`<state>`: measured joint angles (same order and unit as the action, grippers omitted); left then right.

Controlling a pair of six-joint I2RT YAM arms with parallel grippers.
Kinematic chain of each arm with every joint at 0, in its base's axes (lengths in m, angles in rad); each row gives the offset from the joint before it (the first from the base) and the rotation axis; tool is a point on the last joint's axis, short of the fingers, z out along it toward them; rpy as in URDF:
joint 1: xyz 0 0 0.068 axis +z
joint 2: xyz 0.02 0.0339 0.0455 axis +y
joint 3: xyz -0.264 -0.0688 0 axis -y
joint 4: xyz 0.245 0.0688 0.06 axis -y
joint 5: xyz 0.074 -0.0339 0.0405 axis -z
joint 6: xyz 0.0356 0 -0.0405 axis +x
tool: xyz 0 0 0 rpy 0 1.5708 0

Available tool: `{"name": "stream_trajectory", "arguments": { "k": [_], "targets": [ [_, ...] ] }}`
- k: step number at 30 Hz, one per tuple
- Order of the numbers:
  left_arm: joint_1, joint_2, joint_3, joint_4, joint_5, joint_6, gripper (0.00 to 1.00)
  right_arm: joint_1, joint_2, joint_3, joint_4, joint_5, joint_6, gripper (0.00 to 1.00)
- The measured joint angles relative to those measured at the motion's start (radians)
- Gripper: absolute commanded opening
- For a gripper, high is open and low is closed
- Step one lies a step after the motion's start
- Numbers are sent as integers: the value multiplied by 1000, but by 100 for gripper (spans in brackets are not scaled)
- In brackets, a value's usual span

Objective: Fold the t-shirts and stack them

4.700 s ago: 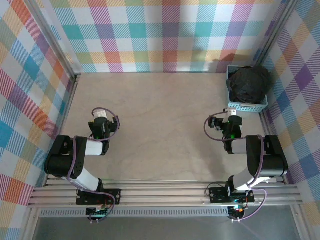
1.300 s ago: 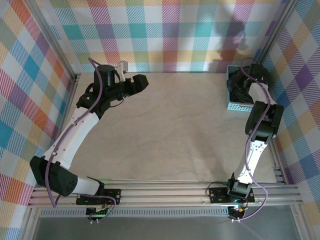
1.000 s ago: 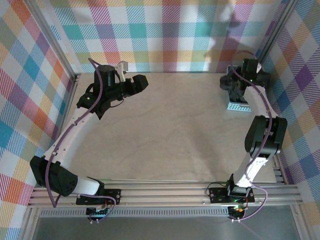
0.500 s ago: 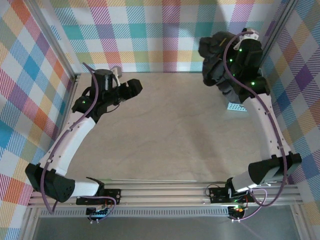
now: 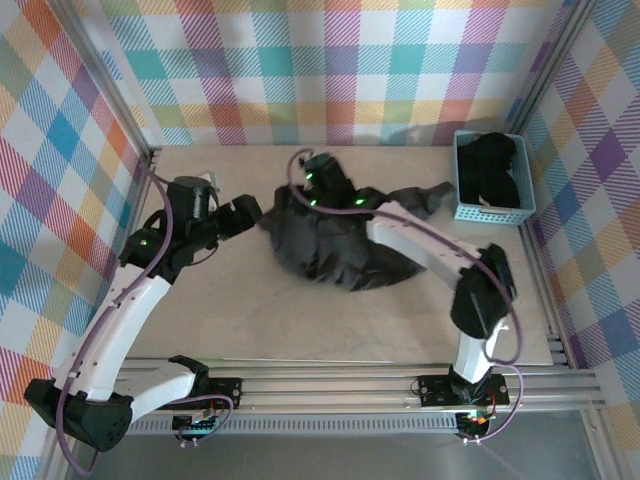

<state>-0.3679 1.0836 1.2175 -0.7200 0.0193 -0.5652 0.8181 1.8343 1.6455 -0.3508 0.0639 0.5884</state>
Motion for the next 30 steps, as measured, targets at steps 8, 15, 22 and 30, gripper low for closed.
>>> {"name": "stream_trajectory", "arguments": {
  "k": [8, 15, 22, 30],
  "targets": [
    [-84, 28, -163, -6, 80, -63, 74, -163, -204, -229, -76, -107, 26, 64],
    [-336, 243, -197, 58, 43, -132, 73, -499, -433, -457, -94, -102, -2, 64],
    [-423, 531, -169, 67, -95, -263, 72, -646, -415, -610, -157, -100, -51, 62],
    [-380, 529, -203, 109, -189, -362, 76, -661, -318, -656, -159, -111, -61, 60]
  ]
}}
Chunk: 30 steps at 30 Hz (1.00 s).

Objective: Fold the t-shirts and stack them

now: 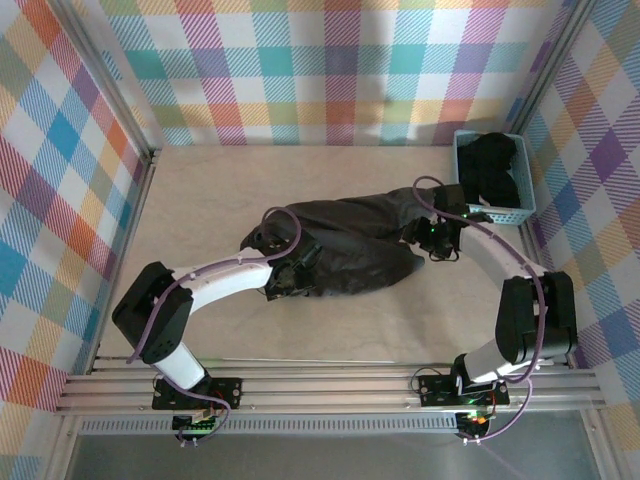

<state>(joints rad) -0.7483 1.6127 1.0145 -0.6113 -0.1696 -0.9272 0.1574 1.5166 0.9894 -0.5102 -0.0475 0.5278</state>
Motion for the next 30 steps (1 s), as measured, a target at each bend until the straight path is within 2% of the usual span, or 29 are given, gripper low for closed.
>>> {"name": "stream_trajectory", "arguments": {
  "k": [4, 6, 10, 13, 14, 15, 17, 18, 23, 30],
  "targets": [
    [61, -11, -24, 50, 30, 5, 74, 0, 10, -63, -1, 0, 17, 60],
    [68, -8, -18, 70, 44, 8, 68, 0, 10, -89, 1, 0, 25, 60],
    [67, 21, -2, 97, 64, 5, 42, 0, 20, -119, 8, 1, 39, 54],
    [72, 58, -1, 114, 65, 13, 13, 0, 57, -127, 31, -6, 42, 37],
    [77, 69, -1, 118, 65, 17, 3, 0, 72, -128, 38, -11, 42, 28],
    [84, 76, -1, 117, 65, 20, 0, 0, 83, -129, 46, -18, 42, 21],
    [101, 75, -3, 118, 65, 32, 0, 1, 97, -129, 55, -32, 40, 3],
    [117, 69, -8, 122, 64, 34, 0, 3, 98, -129, 60, -39, 39, 0],
    [211, -72, -87, 138, 64, 59, 0, 76, 59, -129, 54, -34, 43, 0],
    [388, -416, -127, 122, 93, 130, 0, 348, -184, -98, -3, -5, 125, 0]
  ]
}}
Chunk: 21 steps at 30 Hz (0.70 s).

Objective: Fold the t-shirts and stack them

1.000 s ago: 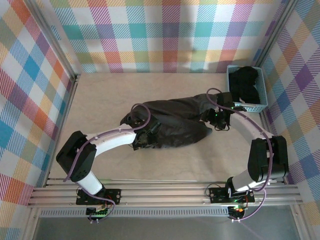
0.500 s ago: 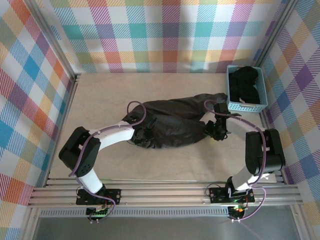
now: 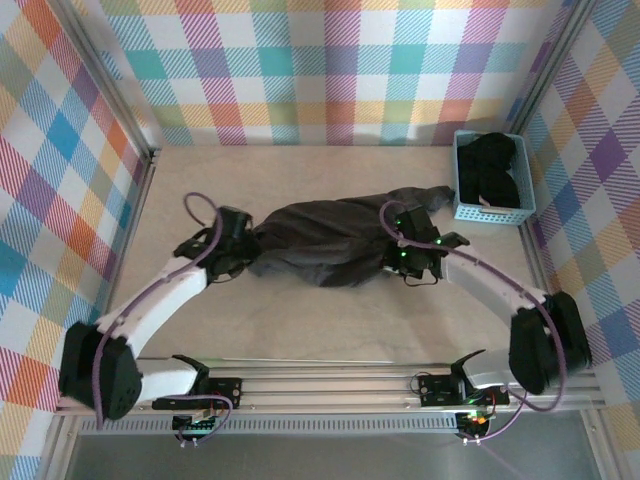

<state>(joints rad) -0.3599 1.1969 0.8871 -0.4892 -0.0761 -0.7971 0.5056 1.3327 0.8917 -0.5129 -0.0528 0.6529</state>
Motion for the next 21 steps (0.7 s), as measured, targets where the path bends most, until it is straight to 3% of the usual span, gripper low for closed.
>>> {"name": "stream_trajectory", "arguments": {
  "k": [3, 7, 10, 12, 15, 21],
  "targets": [
    [112, -64, -8, -11, 24, 42, 0, 145, -39, 10, -16, 18, 76, 0],
    [210, -41, -47, -40, 33, 97, 2, 333, -35, -13, -19, 37, 193, 0],
    [232, -6, -94, -66, 42, 129, 33, 416, -11, -71, 6, 32, 263, 0],
    [231, -2, -119, -80, 56, 132, 41, 435, 22, -112, 24, 14, 294, 0],
    [177, -50, -159, -89, 71, 113, 46, 454, 89, -119, 30, -19, 304, 0],
    [-164, -97, -174, -103, 69, -31, 55, 459, 112, -60, 36, -71, 280, 0]
  ]
}}
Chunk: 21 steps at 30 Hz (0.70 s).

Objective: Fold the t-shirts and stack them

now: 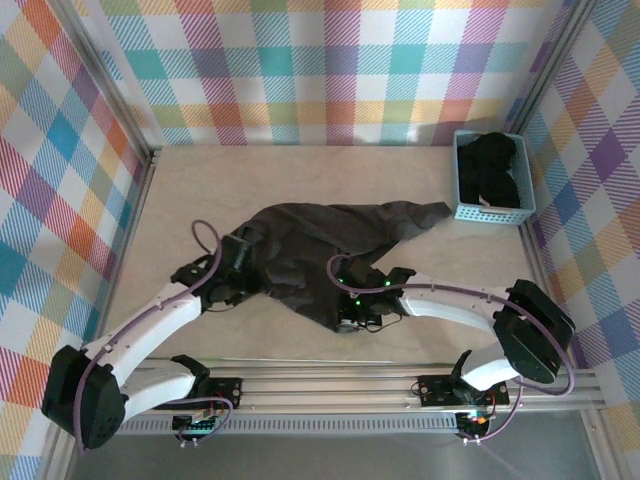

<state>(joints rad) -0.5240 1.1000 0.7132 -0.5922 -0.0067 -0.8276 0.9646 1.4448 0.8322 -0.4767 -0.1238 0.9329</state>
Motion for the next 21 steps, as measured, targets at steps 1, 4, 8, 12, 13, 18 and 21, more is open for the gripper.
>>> {"name": "stream_trajectory", "arguments": {
  "k": [1, 4, 8, 12, 13, 18, 21],
  "targets": [
    [-32, 13, -8, 9, -2, -26, 56, 0, 0, 13, 0, -2, -5, 0],
    [-86, 75, -43, 52, -5, -105, 57, 0, 0, 22, 3, -6, -7, 0],
    [-98, 202, -34, 106, -12, -182, 54, 0, -13, -12, -6, -1, -5, 0],
    [-119, 339, 18, 140, -13, -243, 51, 0, -39, -45, -14, 8, -2, 0],
    [-126, 360, 27, 148, -12, -255, 51, 0, -43, -51, -14, 10, -2, 0],
    [-146, 390, 39, 157, -29, -317, 50, 0, -47, -74, -13, 10, -1, 0],
    [-155, 389, 48, 154, -42, -345, 49, 0, -47, -82, -13, 10, -1, 0]
  ]
}}
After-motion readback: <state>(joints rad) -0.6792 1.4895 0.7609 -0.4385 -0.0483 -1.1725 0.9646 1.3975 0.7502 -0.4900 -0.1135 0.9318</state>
